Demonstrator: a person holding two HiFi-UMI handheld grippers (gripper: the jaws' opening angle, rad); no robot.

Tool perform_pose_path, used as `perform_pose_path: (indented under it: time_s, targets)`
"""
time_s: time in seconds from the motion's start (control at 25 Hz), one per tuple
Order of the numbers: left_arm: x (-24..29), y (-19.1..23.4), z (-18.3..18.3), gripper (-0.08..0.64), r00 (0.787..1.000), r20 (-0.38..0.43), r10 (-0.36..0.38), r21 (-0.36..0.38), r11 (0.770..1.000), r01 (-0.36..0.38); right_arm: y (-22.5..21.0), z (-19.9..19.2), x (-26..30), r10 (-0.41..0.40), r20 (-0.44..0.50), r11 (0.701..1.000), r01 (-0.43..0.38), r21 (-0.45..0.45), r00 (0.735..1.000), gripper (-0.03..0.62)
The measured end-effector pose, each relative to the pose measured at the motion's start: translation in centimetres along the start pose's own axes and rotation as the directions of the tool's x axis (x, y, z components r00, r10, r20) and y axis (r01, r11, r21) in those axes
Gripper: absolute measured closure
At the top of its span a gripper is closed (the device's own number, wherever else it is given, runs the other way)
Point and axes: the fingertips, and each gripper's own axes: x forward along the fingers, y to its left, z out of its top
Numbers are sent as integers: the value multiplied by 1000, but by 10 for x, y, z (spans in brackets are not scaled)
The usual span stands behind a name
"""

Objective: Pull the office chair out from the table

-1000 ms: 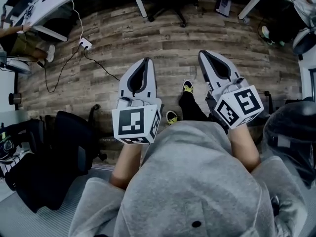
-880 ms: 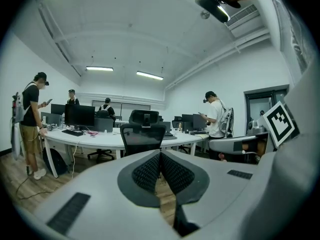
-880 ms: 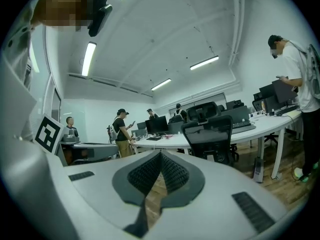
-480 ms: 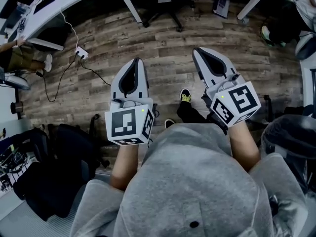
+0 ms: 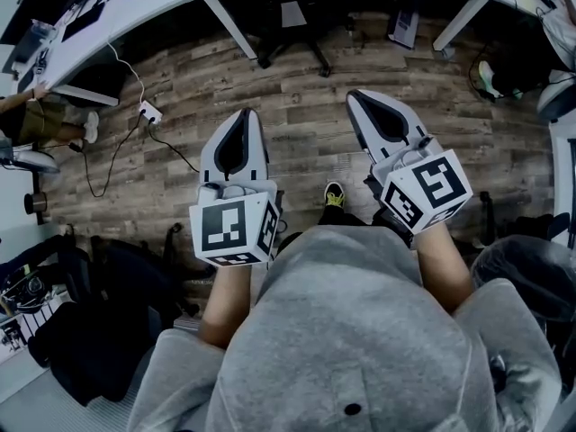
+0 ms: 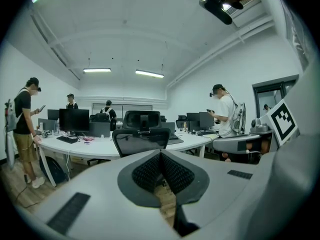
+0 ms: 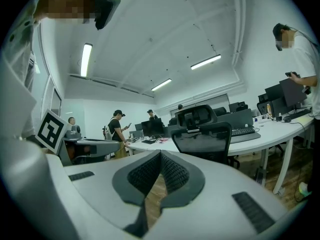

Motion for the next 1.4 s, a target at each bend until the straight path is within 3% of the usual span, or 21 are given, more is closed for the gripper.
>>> perform_pose_path:
  time_s: [0.68,1.08,1.4]
  targets:
    - [32,-5,19,549,999,33,36,23,999,-36,-27,16,19,49,23,999,-48,-23,999,565]
    - [39,4,25,549,998,52,37,40,998,-39,-35,21,27,31,37,999,-30,-40,999,565]
    - [79,21,30,549,998,61,17,34,999,-20,-67,29,59,-8,43,999,10,-44,999,565]
